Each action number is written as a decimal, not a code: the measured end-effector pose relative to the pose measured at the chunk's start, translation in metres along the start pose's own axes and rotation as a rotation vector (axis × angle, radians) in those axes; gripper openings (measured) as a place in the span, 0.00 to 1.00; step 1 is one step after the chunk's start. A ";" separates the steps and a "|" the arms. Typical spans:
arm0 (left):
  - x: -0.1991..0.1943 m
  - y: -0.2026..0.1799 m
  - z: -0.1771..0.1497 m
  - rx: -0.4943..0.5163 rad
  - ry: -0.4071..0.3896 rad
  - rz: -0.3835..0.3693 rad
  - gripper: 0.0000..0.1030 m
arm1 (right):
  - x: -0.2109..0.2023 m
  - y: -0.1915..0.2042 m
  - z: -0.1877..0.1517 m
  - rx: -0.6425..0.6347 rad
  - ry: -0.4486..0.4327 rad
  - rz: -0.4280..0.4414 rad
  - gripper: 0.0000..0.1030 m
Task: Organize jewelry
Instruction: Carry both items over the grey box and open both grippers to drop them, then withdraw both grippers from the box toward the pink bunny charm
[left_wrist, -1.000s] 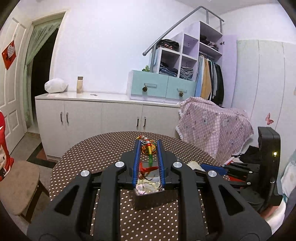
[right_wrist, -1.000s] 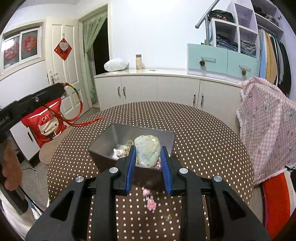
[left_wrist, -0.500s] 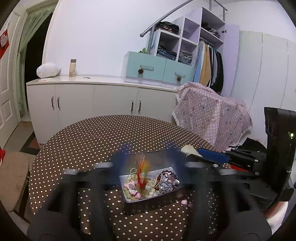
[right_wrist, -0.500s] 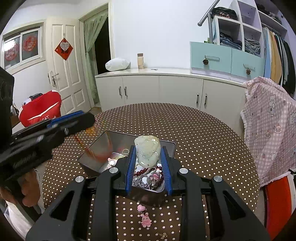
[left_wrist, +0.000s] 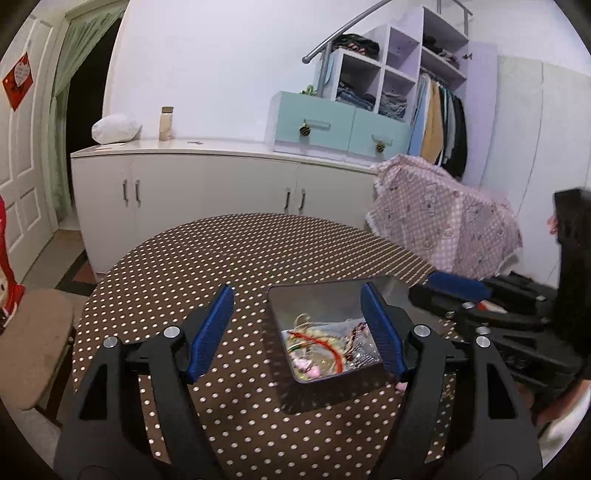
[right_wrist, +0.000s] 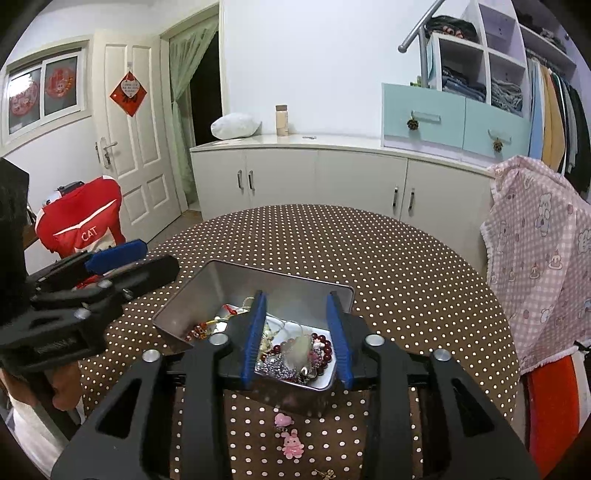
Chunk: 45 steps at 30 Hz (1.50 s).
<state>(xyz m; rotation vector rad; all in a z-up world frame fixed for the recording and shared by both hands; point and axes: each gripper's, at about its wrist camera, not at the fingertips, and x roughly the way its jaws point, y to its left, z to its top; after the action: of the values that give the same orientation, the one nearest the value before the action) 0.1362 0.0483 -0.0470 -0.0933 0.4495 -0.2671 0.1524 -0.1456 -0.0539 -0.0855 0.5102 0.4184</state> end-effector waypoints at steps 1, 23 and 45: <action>0.001 0.001 0.000 0.002 0.004 0.005 0.69 | -0.001 0.001 0.000 -0.003 0.000 -0.002 0.35; -0.010 -0.021 -0.019 0.032 0.052 -0.022 0.69 | -0.022 -0.020 -0.017 0.061 0.007 -0.066 0.42; 0.045 -0.109 -0.069 0.112 0.373 -0.187 0.35 | -0.049 -0.088 -0.080 0.234 0.063 -0.164 0.49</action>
<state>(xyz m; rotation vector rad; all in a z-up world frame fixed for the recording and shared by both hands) 0.1194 -0.0712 -0.1116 0.0258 0.7965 -0.4967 0.1136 -0.2583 -0.1013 0.0846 0.6066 0.1943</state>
